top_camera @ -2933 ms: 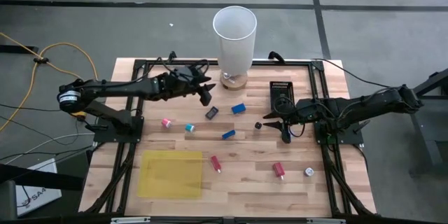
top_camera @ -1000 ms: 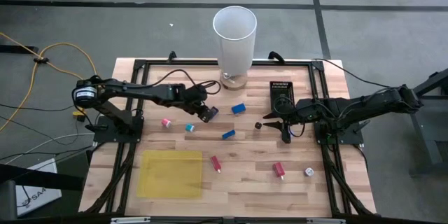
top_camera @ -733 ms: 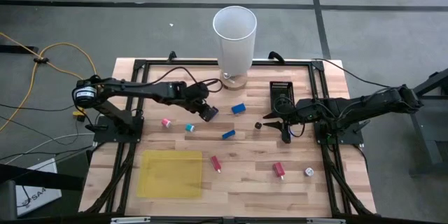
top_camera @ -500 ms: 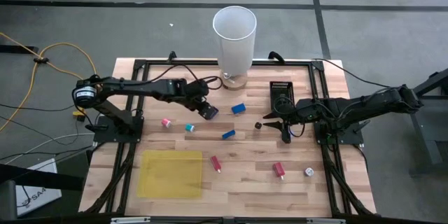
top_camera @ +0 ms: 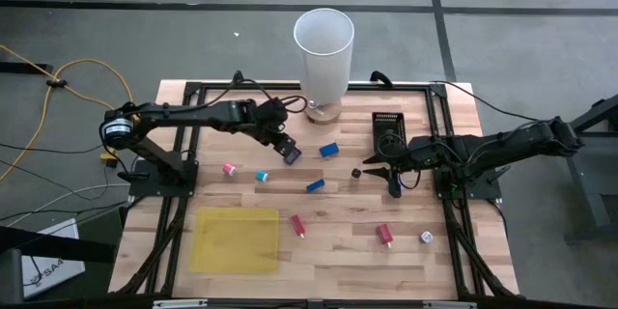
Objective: Pick & Place Office items
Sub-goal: Put the violet digital clock into the black bin
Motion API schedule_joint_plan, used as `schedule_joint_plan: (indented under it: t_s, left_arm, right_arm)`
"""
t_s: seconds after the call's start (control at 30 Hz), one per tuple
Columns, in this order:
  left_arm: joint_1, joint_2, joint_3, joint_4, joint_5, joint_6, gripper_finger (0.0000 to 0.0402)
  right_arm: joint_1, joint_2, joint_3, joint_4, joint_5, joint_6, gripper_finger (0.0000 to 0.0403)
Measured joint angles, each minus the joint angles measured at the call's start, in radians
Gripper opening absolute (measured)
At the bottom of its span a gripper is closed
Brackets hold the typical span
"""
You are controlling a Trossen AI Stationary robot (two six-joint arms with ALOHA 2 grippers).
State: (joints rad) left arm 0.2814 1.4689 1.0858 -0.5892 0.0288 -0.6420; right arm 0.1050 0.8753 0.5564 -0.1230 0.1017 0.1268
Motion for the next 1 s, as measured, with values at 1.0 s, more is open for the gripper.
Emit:
schedule_joint_plan:
  t_s: [1.0]
  left_arm:
    - [0.0, 0.23, 0.32, -0.283, -0.005, 0.035, 0.0161]
  right_arm:
    - [0.0, 0.0, 0.0, 0.0, 0.0, 0.0, 0.0106]
